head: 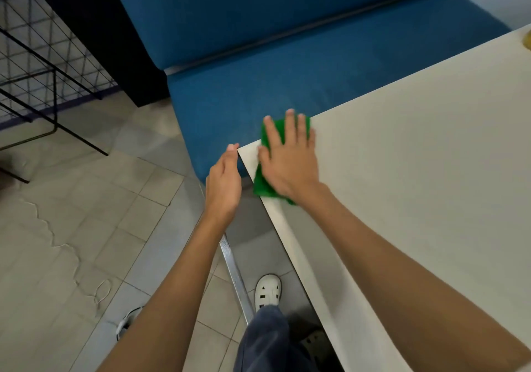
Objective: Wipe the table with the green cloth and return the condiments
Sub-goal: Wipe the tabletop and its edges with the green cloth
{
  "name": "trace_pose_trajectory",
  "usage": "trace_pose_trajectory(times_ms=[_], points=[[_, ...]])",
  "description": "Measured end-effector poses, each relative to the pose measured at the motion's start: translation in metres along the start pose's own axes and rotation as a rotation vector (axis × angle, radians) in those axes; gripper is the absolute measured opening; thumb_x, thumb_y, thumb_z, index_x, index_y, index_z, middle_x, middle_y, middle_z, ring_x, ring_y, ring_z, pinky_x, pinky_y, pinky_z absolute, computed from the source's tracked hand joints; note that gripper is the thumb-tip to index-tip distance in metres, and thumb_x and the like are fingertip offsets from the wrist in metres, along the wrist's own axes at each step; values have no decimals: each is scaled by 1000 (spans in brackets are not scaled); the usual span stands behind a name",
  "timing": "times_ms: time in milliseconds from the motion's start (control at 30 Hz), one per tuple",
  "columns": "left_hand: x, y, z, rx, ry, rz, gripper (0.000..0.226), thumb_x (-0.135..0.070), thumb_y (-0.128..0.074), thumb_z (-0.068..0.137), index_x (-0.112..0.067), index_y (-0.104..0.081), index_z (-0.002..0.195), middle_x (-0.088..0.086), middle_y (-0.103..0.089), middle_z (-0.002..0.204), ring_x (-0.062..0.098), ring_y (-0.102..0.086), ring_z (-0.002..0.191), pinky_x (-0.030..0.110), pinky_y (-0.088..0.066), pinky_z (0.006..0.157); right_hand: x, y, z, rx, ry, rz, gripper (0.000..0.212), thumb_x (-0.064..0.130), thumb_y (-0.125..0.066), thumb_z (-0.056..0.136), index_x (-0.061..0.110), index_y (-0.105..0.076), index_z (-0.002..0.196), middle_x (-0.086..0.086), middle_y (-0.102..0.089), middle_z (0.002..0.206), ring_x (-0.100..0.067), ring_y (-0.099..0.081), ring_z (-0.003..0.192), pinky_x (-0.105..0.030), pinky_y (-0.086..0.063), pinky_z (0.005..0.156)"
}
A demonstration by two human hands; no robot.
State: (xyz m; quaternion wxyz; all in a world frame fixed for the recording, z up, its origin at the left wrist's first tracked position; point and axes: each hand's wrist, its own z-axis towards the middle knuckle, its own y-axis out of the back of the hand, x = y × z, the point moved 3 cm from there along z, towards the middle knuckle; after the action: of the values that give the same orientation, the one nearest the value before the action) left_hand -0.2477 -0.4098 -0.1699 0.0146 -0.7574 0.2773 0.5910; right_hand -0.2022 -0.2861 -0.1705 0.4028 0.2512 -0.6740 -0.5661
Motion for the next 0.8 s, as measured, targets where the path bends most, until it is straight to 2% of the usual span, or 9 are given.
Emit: trace_pose_trajectory(times_ms=[167, 233, 300, 367, 433, 500, 567, 700, 800], points=[[-14, 1, 2, 18, -26, -16, 52, -58, -30, 95, -28, -65, 119, -17, -59, 125, -5, -48, 117, 28, -34, 105, -2, 2, -79, 130, 390, -3, 61, 44, -20, 91, 31, -21, 150, -9, -7, 160, -27, -4, 147, -47, -3, 117], [-19, -1, 3, 43, -60, 30, 36, -49, -30, 101, -33, -62, 102, -29, -55, 98, -24, -42, 90, 14, -33, 88, -33, 12, -93, 156, 397, -6, 59, 46, -19, 91, 39, -15, 150, 0, 0, 161, -19, 1, 147, -45, 2, 116], [-28, -2, 1, 40, -113, 108, 25, -45, -30, 102, -36, -47, 86, -26, -45, 77, -25, -42, 70, 6, -30, 72, -65, 23, -83, 159, 298, -16, 61, 50, -16, 88, 45, -10, 148, 5, 6, 160, -15, 4, 147, -45, 4, 116], [-35, -5, -2, 22, -178, 158, 20, -42, -31, 102, -34, -46, 92, -24, -49, 83, -23, -45, 81, 5, -29, 76, -86, 30, -55, 126, 162, -41, 64, 52, -13, 85, 45, -8, 148, 4, 7, 160, -16, 6, 147, -48, 4, 116], [-39, -13, -5, 31, -276, 197, 26, -40, -31, 103, -30, -55, 106, -18, -57, 109, -8, -47, 113, 18, -32, 98, -93, 33, -23, 73, -13, -25, 61, 50, -18, 89, 42, -10, 149, 0, 6, 161, -20, 7, 147, -51, 4, 115], [-43, -19, -7, 43, -326, 261, 42, -40, -29, 103, -23, -54, 132, -6, -48, 143, 7, -31, 140, 37, -20, 117, -77, 28, 1, 30, -202, 15, 60, 42, -26, 94, 35, -10, 151, -8, 6, 160, -27, 8, 146, -52, 5, 115], [-45, -31, -9, 60, -356, 309, 46, -40, -28, 103, -21, -46, 141, -4, -38, 152, 7, -20, 144, 42, -7, 120, -49, 21, 1, 13, -305, 30, 61, 38, -28, 95, 27, -10, 152, -17, 8, 158, -34, 8, 145, -52, 6, 115], [-49, -48, -13, 83, -389, 332, 45, -39, -27, 104, -23, -43, 143, -6, -36, 153, 5, -17, 145, 38, 1, 118, -3, 5, -54, -24, -43, 3, 71, 47, -24, 90, 21, 1, 151, -18, -3, 158, -36, 0, 146, -52, -3, 116], [-46, -58, -18, 125, -420, 378, 47, -41, -25, 103, -23, -40, 144, -7, -34, 154, 5, -16, 145, 38, 2, 118, -21, 8, -89, 51, 170, 59, 64, 41, -29, 90, 21, -21, 150, -11, -11, 159, -28, -7, 147, -52, -5, 117]])
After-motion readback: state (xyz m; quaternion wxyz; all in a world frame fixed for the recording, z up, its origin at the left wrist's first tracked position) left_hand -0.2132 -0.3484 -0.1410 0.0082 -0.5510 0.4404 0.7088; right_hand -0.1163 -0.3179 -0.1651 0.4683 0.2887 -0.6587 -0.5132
